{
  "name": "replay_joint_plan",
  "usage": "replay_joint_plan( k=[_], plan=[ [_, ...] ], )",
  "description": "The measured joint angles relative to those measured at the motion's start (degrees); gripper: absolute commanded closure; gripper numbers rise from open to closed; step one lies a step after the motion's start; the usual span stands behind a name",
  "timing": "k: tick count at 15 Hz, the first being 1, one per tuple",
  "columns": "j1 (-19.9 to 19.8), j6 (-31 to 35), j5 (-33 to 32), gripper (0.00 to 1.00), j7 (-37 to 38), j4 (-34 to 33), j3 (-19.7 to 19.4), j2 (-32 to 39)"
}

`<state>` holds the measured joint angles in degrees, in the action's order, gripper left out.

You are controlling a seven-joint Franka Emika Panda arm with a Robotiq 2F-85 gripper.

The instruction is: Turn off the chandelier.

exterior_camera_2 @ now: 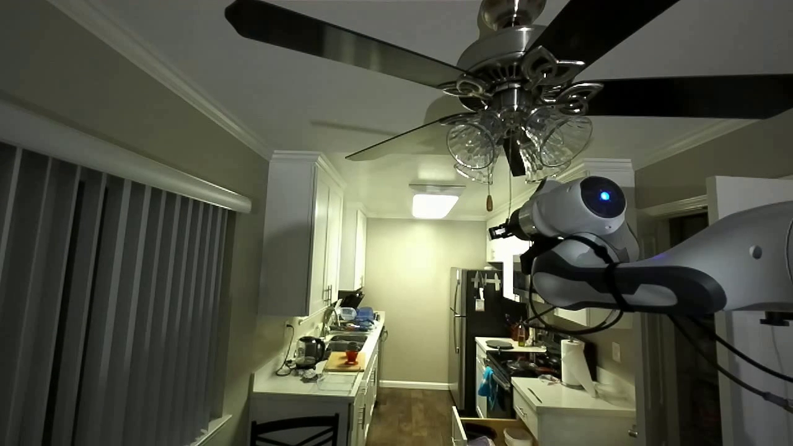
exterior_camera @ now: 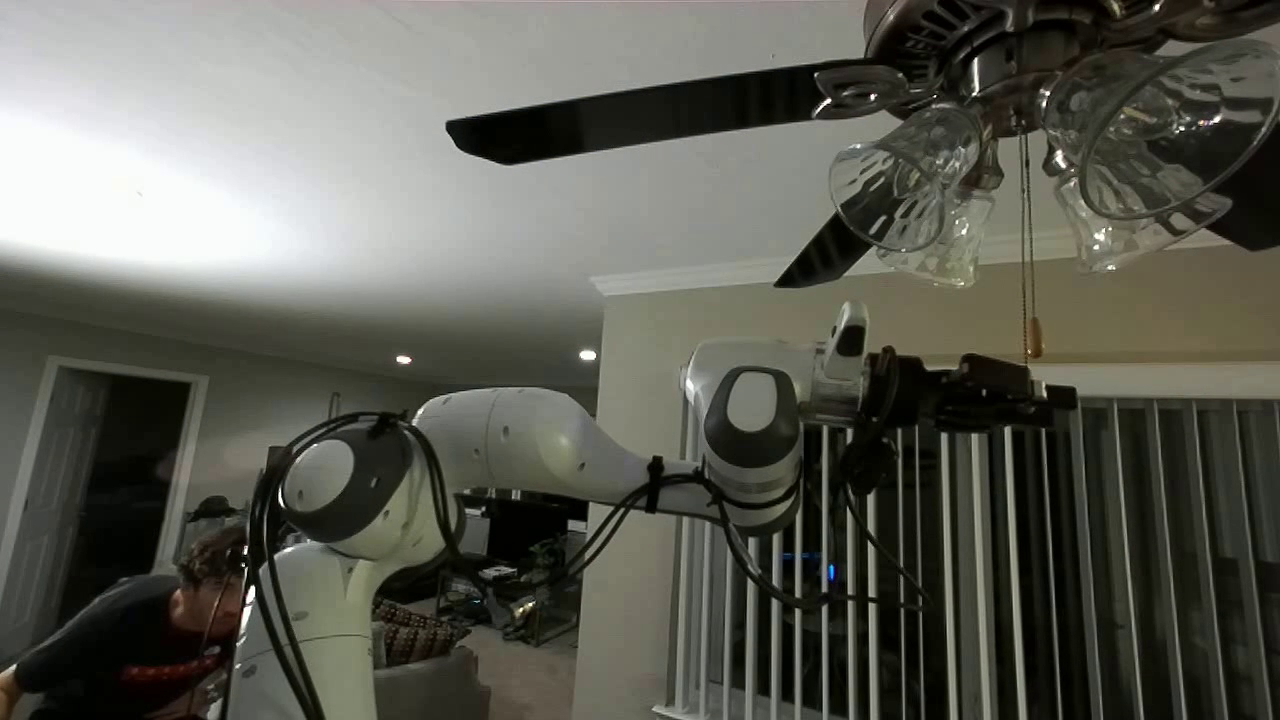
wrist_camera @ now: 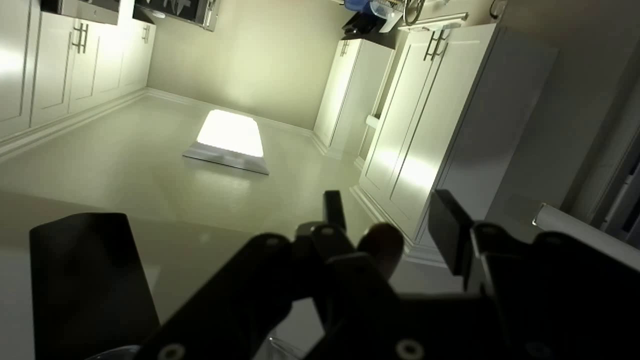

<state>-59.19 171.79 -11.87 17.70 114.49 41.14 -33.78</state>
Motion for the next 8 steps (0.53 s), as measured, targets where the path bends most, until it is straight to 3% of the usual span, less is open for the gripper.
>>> replay_joint_plan(
  k=[3, 8],
  plan=[
    [0.01, -0.09, 0.0, 0.03, 0.0, 1.04, 0.3, 0.0],
    [0.02, -0.82, 0.0, 0.0, 0.0, 2.26, 0.35, 0.0]
  ],
)
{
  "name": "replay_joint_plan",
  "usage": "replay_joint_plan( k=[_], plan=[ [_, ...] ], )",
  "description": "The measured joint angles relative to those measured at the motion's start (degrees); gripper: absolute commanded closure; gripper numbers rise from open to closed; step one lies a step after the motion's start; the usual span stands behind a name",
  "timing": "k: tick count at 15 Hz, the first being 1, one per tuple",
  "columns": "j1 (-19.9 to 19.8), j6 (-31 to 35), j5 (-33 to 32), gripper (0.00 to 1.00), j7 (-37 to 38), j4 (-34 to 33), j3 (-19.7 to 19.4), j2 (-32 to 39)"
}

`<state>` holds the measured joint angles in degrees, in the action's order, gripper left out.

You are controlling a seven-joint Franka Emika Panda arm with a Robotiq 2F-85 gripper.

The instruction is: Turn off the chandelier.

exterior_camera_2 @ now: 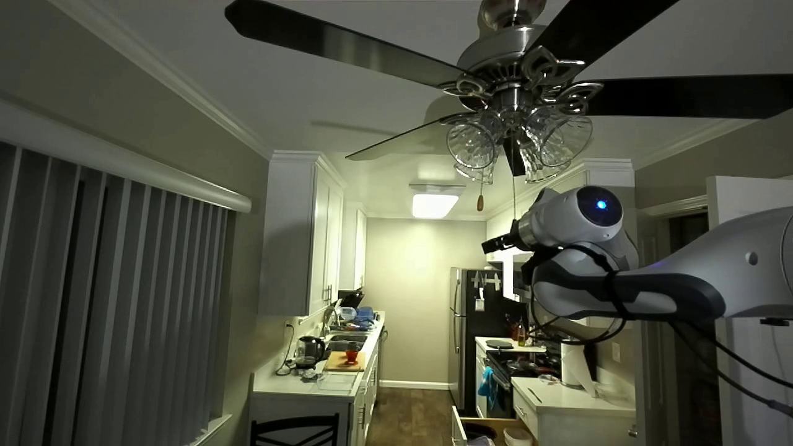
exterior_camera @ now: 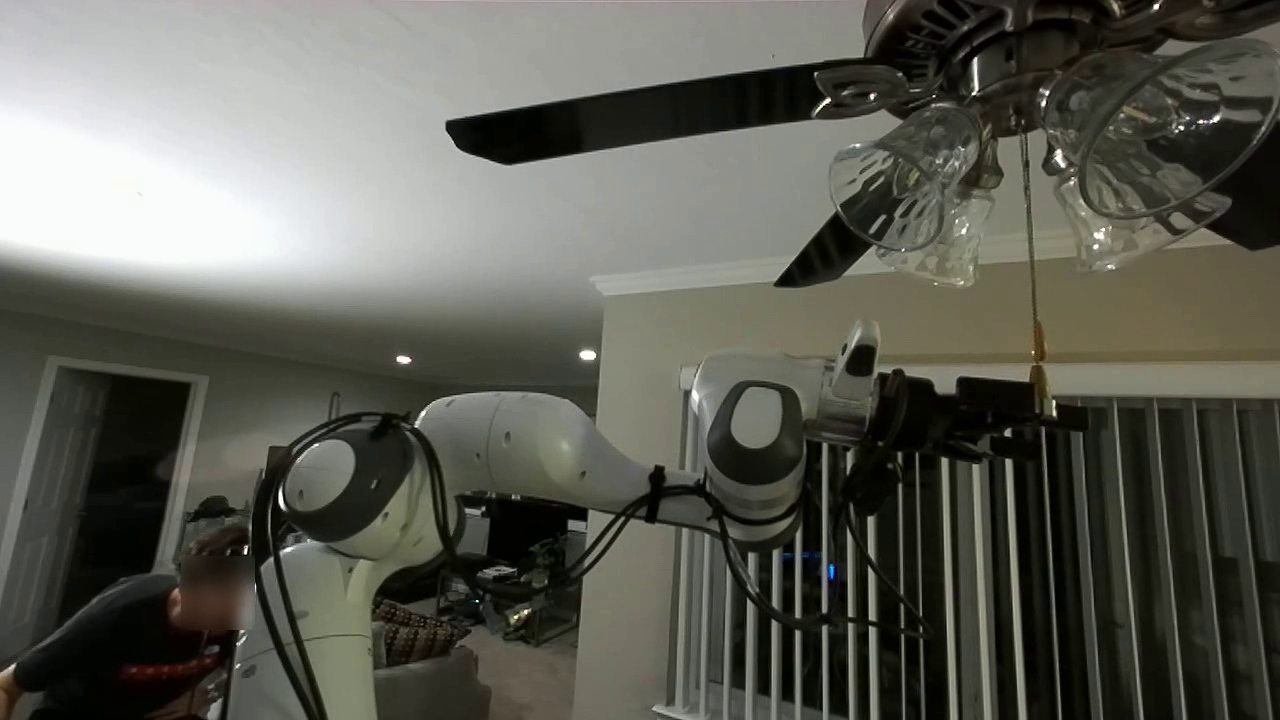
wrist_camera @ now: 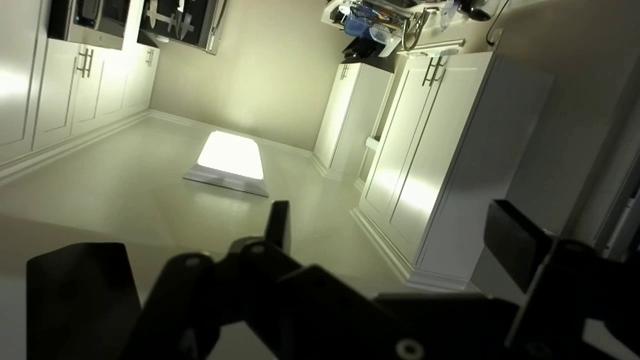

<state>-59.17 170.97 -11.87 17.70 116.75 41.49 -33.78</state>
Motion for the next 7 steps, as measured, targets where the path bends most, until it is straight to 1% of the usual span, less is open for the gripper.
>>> replay_joint_plan(
  k=[7],
  plan=[
    [0.16, -0.69, -0.02, 0.0, 0.0, 0.4, 0.14, -0.01]
  ],
)
